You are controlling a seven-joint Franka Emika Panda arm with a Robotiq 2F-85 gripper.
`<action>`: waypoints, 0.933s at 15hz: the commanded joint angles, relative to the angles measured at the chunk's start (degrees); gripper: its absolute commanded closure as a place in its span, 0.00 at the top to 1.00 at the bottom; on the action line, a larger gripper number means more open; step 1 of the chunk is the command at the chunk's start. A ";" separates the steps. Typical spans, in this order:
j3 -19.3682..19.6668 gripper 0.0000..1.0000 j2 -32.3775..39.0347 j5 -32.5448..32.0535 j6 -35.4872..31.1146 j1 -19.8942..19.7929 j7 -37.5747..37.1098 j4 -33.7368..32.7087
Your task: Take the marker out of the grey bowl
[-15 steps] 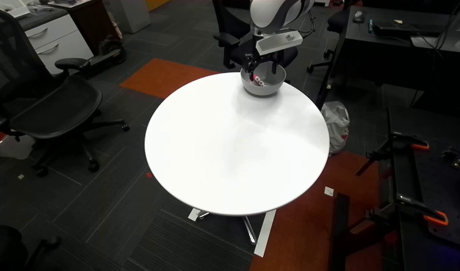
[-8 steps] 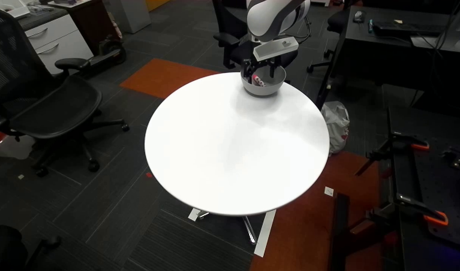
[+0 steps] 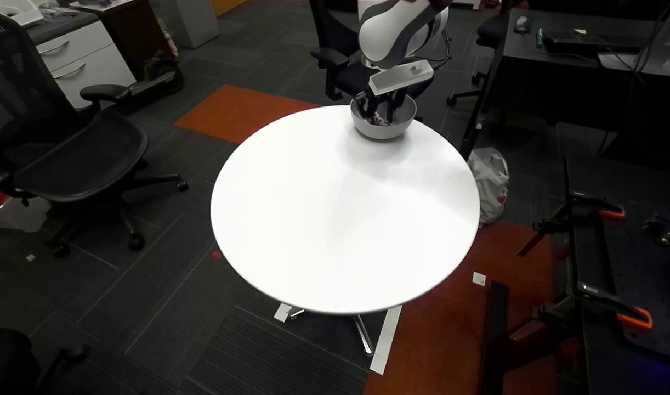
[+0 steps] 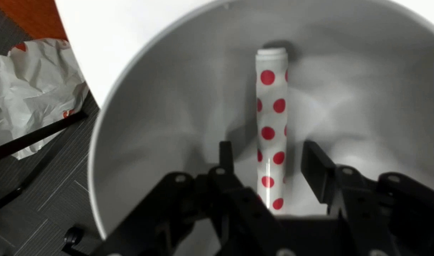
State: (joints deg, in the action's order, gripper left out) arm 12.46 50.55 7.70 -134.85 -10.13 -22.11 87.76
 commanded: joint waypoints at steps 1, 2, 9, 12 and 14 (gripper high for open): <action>1.15 0.23 0.46 -0.57 1.50 0.73 -2.21 -1.55; 1.24 0.14 0.31 -0.61 1.42 0.77 -2.24 -1.45; 2.25 0.05 -6.42 -0.85 0.43 1.77 -2.58 3.30; 2.53 0.05 -12.30 -1.37 0.75 2.40 -2.12 6.41; 2.84 0.05 -17.04 -2.41 0.93 3.40 -2.05 9.55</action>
State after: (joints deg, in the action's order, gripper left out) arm 14.36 42.24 7.18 -134.81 -8.81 -22.82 89.93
